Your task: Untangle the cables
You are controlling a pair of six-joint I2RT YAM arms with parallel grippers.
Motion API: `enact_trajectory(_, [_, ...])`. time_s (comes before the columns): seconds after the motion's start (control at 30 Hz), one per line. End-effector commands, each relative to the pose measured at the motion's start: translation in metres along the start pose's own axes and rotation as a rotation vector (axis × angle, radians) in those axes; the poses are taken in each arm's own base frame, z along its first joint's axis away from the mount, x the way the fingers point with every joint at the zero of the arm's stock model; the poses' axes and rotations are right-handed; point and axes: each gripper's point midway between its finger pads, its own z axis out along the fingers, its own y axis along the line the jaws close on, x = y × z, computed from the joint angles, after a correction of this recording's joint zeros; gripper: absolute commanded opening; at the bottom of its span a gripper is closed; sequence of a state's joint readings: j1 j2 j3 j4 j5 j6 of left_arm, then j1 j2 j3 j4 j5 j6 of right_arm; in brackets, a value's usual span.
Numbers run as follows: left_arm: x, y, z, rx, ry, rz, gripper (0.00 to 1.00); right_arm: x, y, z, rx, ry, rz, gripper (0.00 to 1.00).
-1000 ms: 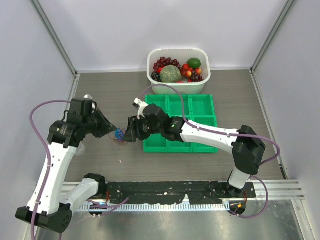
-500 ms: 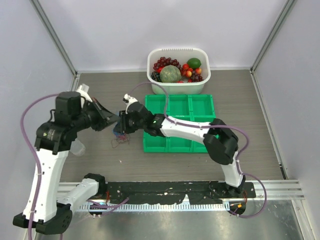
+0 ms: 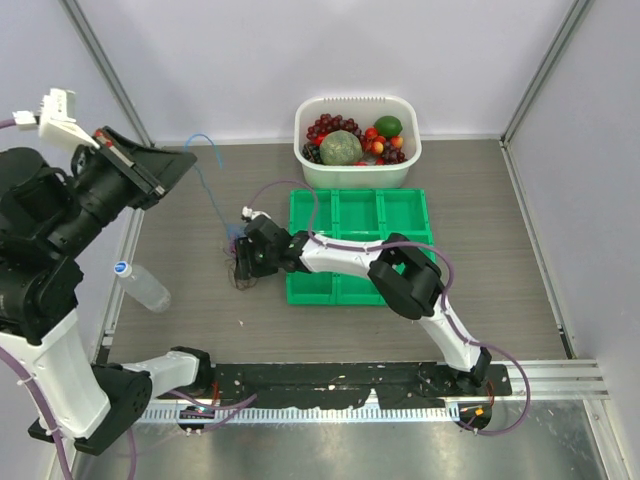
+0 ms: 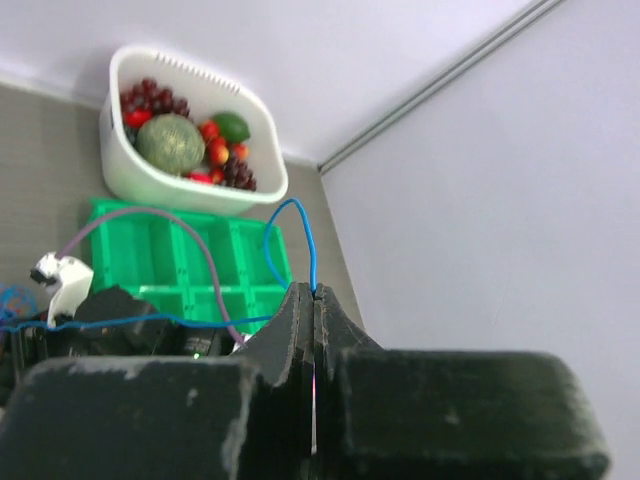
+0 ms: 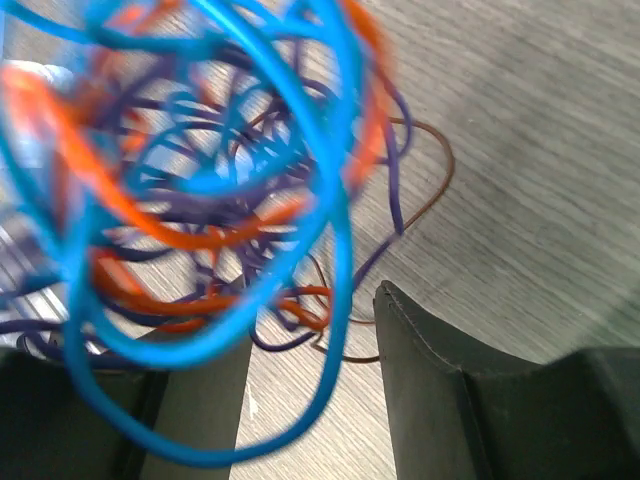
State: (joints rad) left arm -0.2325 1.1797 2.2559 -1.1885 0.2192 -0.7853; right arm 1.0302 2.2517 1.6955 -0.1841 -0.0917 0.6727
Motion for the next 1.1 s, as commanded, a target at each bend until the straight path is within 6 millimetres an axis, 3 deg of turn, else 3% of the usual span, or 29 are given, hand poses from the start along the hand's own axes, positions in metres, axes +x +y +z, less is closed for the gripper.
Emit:
enact_trajectory(0.0, [-0.035,-0.034,-0.015,0.105,-0.136,0.001,0.0,-0.029,0.018,-0.017,-0.055,-0.056,-0.082,0.56])
enact_trajectory(0.1, [-0.054,-0.066,-0.038,0.246,-0.238,-0.023,0.0,-0.028,0.008,-0.006,-0.053,-0.053,-0.092,0.56])
enact_trajectory(0.2, [-0.059,-0.059,-0.04,0.213,-0.276,-0.083,0.0,-0.021,0.011,-0.012,-0.06,0.009,-0.068,0.56])
enact_trajectory(0.33, [-0.044,-0.04,-0.024,0.167,-0.231,-0.162,0.0,-0.014,0.026,-0.06,-0.123,0.049,-0.124,0.57])
enact_trajectory(0.47, [-0.032,-0.014,-0.013,0.093,-0.239,-0.2,0.0,-0.017,0.051,-0.13,-0.228,0.015,-0.226,0.58])
enact_trajectory(0.57, [-0.019,0.006,-0.004,0.024,-0.21,-0.228,0.0,-0.001,0.05,-0.154,-0.262,0.021,-0.294,0.58])
enact_trajectory(0.67, [-0.01,0.014,0.003,0.006,-0.181,-0.232,0.0,0.009,0.063,-0.181,-0.304,-0.03,-0.369,0.59])
enact_trajectory(0.83, [-0.004,0.02,0.008,-0.017,-0.154,-0.208,0.0,0.004,0.095,-0.197,-0.404,-0.152,-0.392,0.59])
enact_trajectory(0.87, [-0.003,0.019,0.01,-0.011,-0.144,-0.21,0.0,0.006,0.094,-0.199,-0.406,-0.16,-0.391,0.59])
enact_trajectory(1.07, [0.001,0.016,0.016,0.018,-0.12,-0.212,0.0,-0.025,0.1,-0.211,-0.368,-0.366,-0.371,0.66])
